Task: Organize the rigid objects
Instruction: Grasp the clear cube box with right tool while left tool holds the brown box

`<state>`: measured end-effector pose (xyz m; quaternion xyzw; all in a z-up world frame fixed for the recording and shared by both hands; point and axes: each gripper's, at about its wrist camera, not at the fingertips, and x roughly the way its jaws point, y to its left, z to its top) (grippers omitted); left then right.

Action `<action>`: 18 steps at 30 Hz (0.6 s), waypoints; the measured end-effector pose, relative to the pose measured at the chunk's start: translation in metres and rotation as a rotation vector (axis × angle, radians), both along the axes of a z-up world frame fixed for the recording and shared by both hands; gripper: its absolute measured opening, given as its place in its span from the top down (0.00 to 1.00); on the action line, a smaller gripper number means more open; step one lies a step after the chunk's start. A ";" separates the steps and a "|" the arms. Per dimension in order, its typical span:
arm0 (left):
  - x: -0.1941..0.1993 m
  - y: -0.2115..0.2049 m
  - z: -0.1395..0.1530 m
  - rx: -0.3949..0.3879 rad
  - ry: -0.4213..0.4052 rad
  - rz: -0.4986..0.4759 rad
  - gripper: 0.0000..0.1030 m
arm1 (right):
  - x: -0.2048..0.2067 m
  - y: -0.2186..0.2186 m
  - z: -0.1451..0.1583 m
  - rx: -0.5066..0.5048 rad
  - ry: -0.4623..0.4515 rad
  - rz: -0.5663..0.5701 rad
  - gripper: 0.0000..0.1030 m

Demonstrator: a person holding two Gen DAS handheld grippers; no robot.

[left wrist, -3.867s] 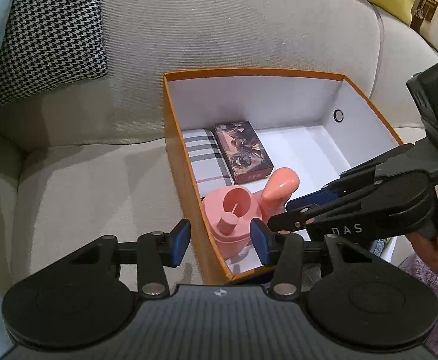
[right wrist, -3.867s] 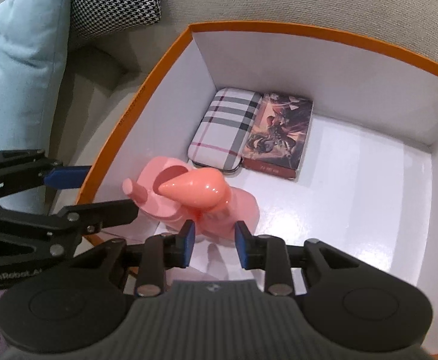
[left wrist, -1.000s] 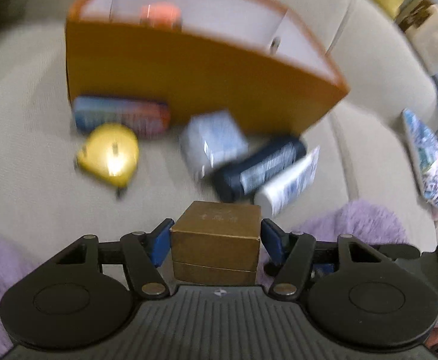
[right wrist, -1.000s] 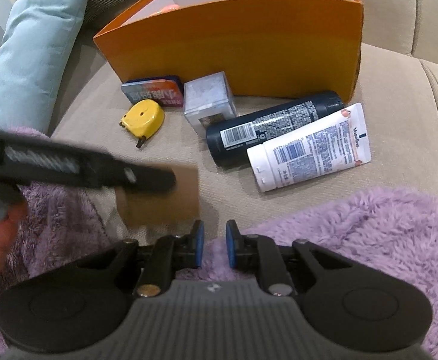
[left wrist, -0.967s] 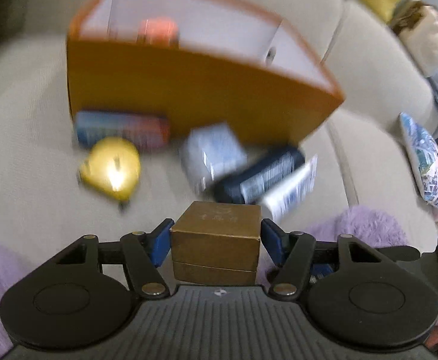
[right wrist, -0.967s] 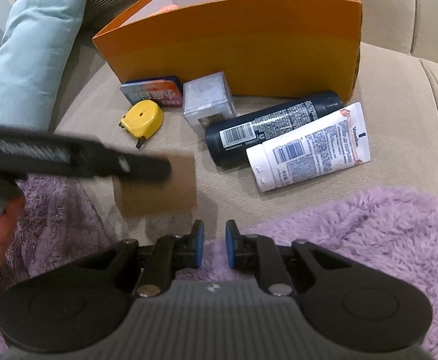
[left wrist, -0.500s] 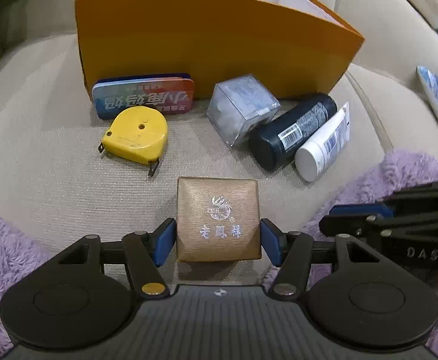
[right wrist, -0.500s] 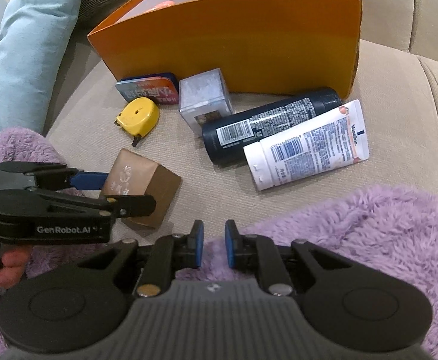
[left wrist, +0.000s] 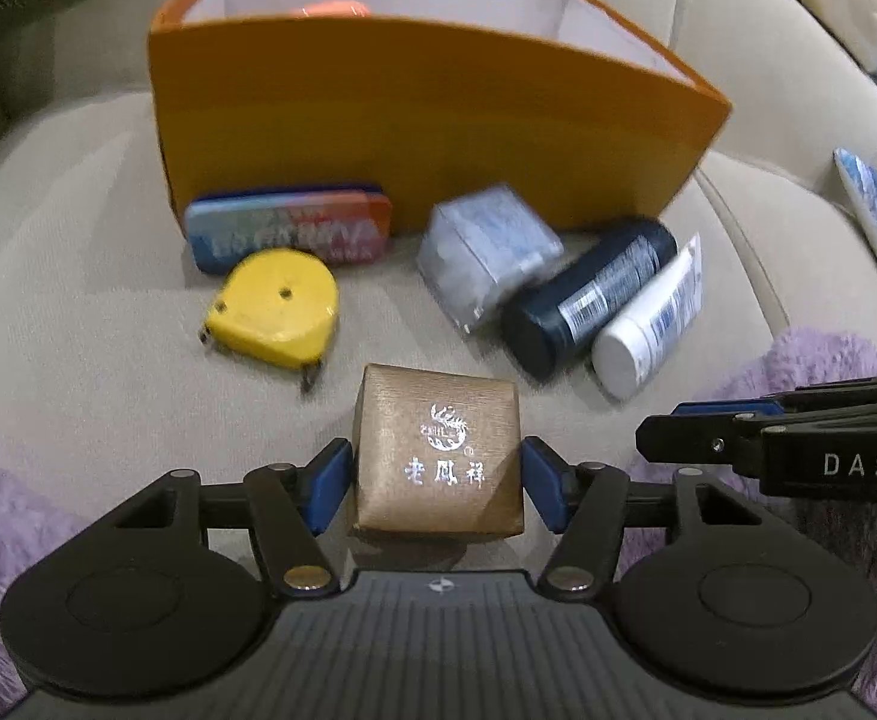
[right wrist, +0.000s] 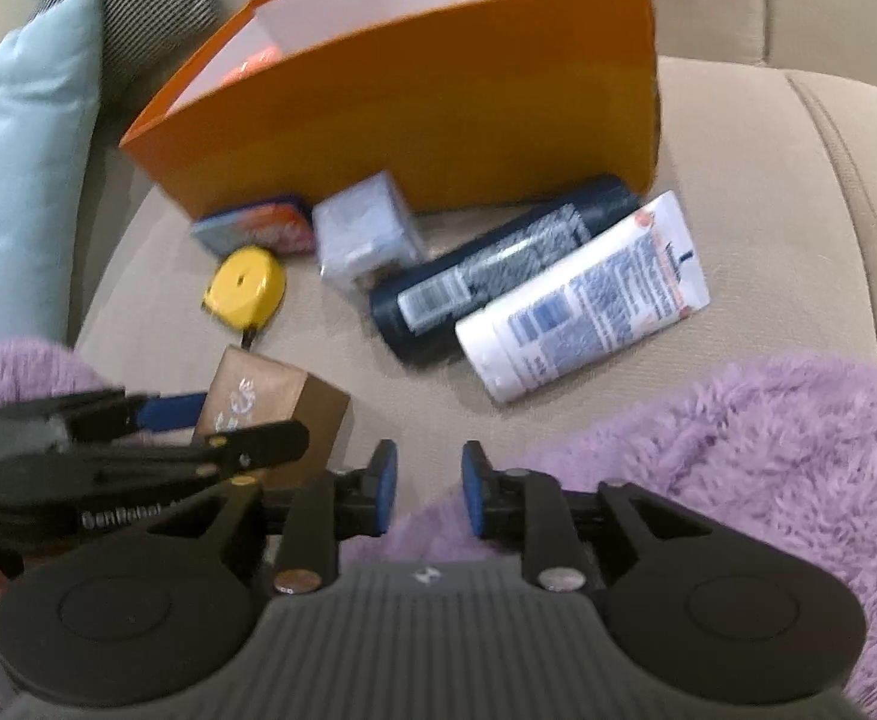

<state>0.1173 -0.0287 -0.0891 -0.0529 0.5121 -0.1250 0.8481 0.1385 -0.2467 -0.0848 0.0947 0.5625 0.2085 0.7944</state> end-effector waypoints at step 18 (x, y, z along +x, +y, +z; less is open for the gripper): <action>0.019 0.019 0.009 0.008 -0.072 0.001 0.32 | 0.080 0.080 0.017 -0.125 -0.114 0.137 0.47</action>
